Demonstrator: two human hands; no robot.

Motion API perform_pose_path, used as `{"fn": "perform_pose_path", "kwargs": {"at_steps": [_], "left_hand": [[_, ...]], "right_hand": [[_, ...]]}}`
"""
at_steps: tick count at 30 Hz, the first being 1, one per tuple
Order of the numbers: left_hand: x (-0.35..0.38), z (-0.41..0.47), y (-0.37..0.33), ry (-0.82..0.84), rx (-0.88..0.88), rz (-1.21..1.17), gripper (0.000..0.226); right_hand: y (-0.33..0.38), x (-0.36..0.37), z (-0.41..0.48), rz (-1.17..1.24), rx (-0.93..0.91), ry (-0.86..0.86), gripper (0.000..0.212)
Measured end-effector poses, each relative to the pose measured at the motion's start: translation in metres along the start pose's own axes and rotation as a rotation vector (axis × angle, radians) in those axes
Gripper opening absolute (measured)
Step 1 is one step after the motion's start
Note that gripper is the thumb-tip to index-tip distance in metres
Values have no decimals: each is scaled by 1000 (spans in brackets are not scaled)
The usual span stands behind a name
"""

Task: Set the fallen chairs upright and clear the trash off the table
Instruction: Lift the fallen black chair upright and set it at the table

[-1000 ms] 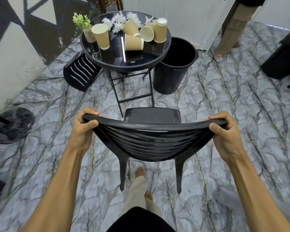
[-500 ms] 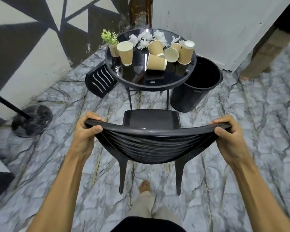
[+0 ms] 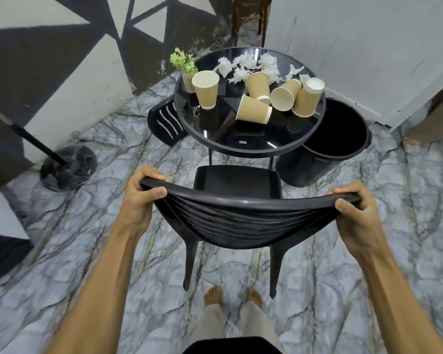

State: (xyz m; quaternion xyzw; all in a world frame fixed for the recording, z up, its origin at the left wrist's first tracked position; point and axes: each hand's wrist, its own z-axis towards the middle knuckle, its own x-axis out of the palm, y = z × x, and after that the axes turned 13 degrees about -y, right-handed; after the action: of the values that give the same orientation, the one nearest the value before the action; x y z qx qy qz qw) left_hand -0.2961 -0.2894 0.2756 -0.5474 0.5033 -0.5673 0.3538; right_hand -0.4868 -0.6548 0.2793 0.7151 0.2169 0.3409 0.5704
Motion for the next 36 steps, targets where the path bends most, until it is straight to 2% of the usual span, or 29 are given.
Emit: {"fn": "perform_pose_path", "kwargs": {"at_steps": [9,14,24,30,36], "left_hand": [[27,14,9,-47,16,-7,36],[37,18,19,-50,-1,10,44],[40,18,20,-69,-14,37,39],[34,-2,25,-44,-6,48,43],[18,-33,37,-24,-29,75,24]], "right_hand": [[3,-6,45,20,12,53,29],[-3,-15,59,3,35,50,27],[-3,-23,71,-21,76,117,18],[-7,-33,53,-43,67,160,22],[-16,-50,23,-98,86,161,20]]}}
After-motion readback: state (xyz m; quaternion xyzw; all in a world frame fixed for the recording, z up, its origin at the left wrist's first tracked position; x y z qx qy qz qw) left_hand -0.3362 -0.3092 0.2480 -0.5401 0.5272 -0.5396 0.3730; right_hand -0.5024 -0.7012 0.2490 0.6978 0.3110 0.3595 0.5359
